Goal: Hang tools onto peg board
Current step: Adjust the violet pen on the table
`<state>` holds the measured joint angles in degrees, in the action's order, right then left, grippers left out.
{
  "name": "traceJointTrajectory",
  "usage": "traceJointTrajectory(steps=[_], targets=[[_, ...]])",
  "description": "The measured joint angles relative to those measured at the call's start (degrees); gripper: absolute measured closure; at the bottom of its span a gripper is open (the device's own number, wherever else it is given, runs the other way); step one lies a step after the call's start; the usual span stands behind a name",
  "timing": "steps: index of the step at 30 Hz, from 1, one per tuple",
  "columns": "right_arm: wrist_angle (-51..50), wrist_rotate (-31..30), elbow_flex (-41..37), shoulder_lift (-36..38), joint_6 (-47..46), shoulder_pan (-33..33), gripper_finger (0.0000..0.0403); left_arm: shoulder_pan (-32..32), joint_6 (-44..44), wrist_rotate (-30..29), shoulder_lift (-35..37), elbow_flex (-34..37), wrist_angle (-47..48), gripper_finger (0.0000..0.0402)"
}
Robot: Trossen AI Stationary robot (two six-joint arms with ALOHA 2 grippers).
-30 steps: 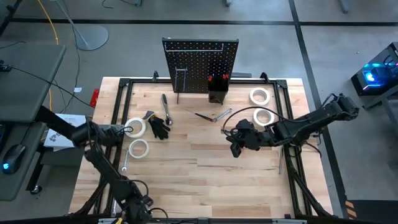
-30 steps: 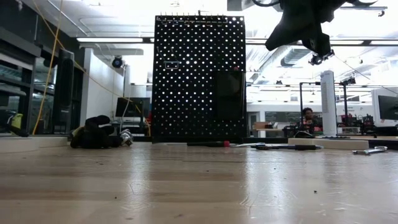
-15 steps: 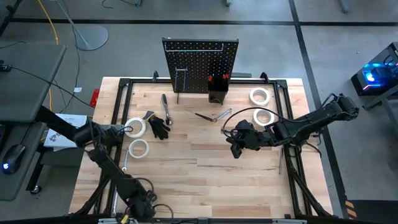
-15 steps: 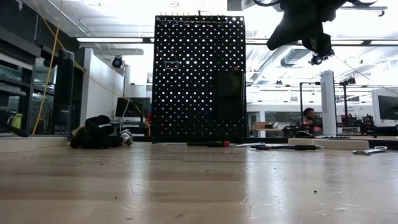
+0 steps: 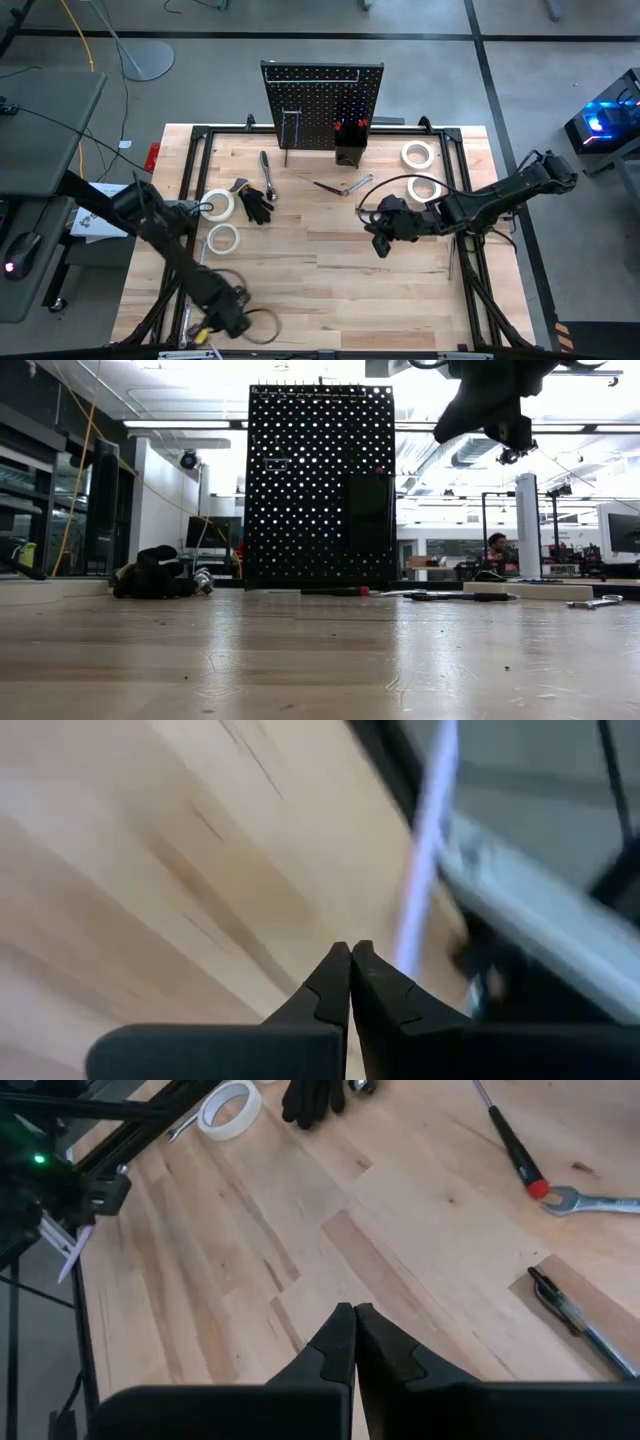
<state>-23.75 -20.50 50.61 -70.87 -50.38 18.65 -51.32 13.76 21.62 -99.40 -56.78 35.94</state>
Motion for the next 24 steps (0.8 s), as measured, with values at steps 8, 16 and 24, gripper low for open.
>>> traceJointTrajectory(steps=[8, 16, 24], targets=[[-0.03, 0.57, 0.0, 0.0, 1.44, -0.39, 0.0403, -5.17, 2.67, 6.52, 0.13, 1.19, -3.68, 0.0401], [-0.23, 0.77, 0.0, 0.0, 1.36, -0.54, 0.0403, -5.99, 5.29, 7.76, 0.09, 2.84, -12.89, 0.0401], [-0.44, 0.8, 0.0, 0.02, 0.3, -0.67, 0.0403, -6.05, 5.61, 8.79, -3.17, 5.22, -16.34, 0.0401]])
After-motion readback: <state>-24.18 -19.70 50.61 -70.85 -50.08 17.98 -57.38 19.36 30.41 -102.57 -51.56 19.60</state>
